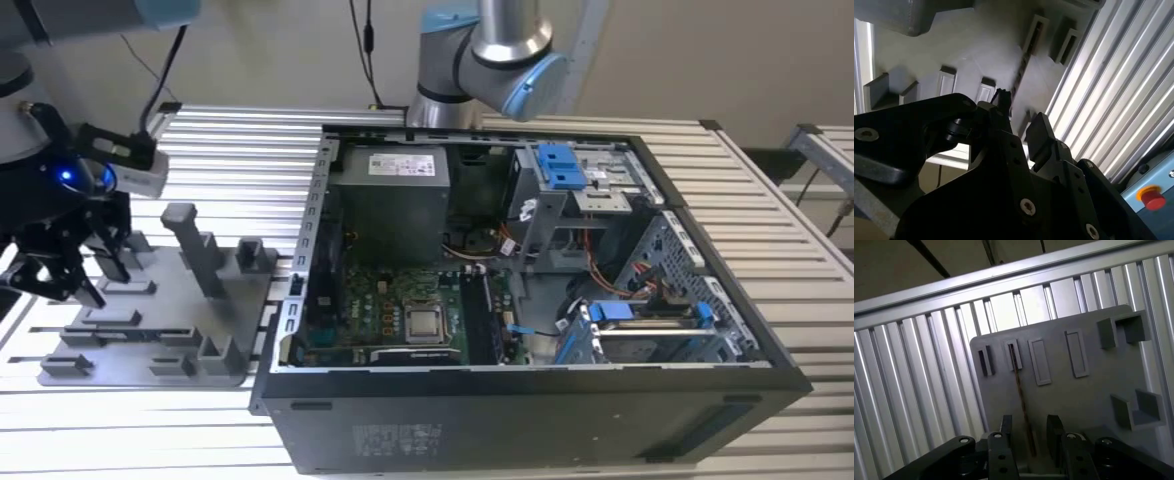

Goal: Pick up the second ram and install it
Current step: 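Pick up the second ram and move it above second insertion slot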

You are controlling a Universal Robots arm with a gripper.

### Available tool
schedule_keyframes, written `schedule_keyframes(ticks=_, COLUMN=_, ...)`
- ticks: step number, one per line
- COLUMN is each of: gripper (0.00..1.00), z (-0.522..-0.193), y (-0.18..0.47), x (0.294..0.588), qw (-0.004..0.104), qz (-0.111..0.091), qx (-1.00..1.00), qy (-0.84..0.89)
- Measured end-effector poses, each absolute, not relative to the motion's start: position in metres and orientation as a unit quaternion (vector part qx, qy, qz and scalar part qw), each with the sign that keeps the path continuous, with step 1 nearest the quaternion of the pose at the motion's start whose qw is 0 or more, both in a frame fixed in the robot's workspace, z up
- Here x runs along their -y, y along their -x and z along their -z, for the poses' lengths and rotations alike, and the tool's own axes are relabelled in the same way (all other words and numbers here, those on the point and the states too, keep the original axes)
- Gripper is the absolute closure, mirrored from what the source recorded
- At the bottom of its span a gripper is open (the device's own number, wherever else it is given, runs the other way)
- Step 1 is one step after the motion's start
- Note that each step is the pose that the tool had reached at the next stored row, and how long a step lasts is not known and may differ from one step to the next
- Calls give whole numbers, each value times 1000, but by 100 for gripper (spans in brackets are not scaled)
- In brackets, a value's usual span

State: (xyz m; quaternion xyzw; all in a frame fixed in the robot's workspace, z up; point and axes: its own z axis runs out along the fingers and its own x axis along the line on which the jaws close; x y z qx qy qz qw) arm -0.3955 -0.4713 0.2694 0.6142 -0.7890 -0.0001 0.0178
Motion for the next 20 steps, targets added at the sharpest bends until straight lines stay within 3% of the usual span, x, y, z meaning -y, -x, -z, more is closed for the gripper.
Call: schedule_keyframes(ticks=20, gripper=58, z=-250, y=396, x=472, qw=18, qz=0, qx=783, qy=-622)
